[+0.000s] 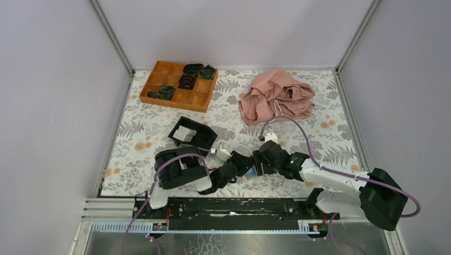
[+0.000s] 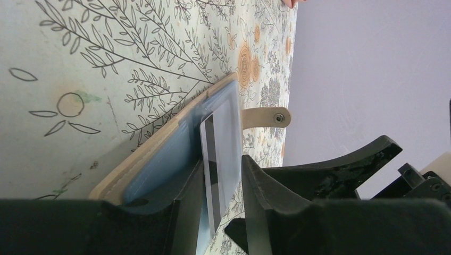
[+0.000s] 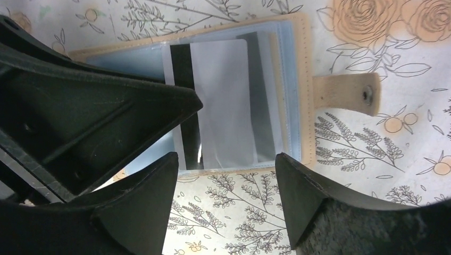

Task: Put the credit cards into the card holder
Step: Insert the credit card into the card holder.

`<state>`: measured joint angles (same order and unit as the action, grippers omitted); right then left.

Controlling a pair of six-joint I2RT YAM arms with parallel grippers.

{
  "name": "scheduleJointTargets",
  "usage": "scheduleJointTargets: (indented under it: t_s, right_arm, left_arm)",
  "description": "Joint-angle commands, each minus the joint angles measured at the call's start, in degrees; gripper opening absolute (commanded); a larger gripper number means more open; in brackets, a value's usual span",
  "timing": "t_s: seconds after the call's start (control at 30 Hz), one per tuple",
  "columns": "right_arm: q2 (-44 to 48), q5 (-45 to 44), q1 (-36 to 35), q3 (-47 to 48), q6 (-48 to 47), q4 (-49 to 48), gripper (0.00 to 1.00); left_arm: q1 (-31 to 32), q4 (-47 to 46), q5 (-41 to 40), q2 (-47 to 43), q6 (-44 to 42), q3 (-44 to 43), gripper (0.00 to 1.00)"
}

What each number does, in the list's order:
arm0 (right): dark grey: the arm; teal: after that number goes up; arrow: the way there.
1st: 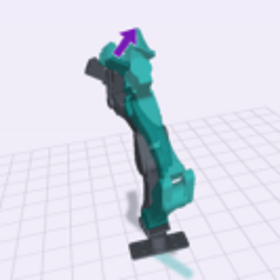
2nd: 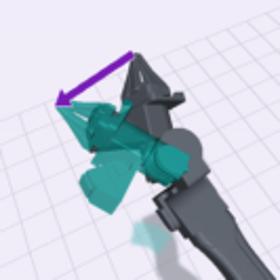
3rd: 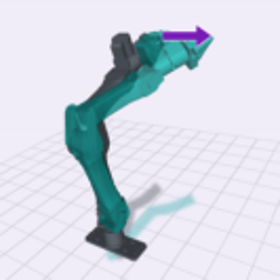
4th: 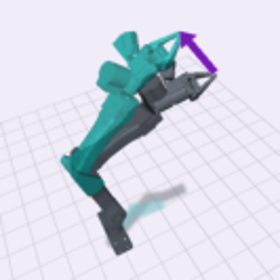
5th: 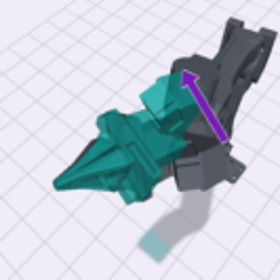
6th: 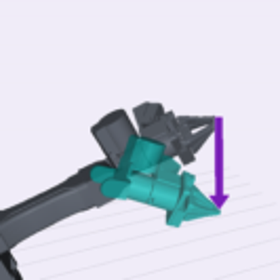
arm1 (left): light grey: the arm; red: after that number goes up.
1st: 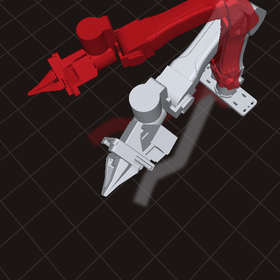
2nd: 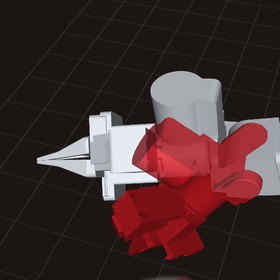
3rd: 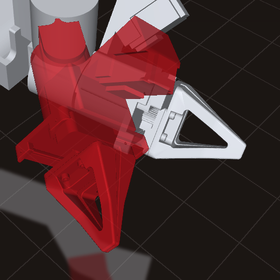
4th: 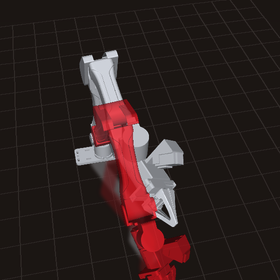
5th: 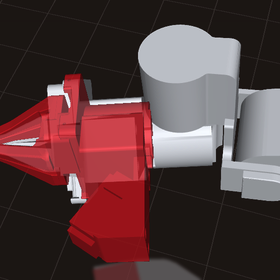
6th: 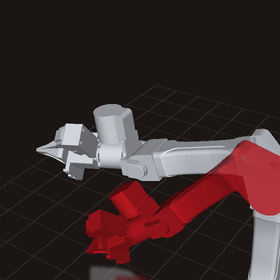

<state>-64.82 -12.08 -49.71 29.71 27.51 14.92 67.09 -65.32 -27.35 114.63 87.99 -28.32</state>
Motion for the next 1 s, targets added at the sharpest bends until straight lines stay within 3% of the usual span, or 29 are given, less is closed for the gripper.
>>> scheduleJointTargets:
  t_s: [0.0,0.7,0.97]
  right_arm:
    - [-1.5,-4.7,-2.8,2.2,1.1,0.8,0.75]
    - [-4.5,-10.2,-6.1,1.4,2.0,-1.5,0.77]
    - [-2.8,-14.1,-6.1,1.5,3.8,0.0,0.62]
  left_arm:
    - [0.1,3.8,2.1,2.8,-0.1,0.4,0.39]
    - [-0.1,2.0,3.0,4.1,1.8,1.0,0.4]
    - [-0.2,2.0,3.0,4.3,1.8,1.1,0.4]
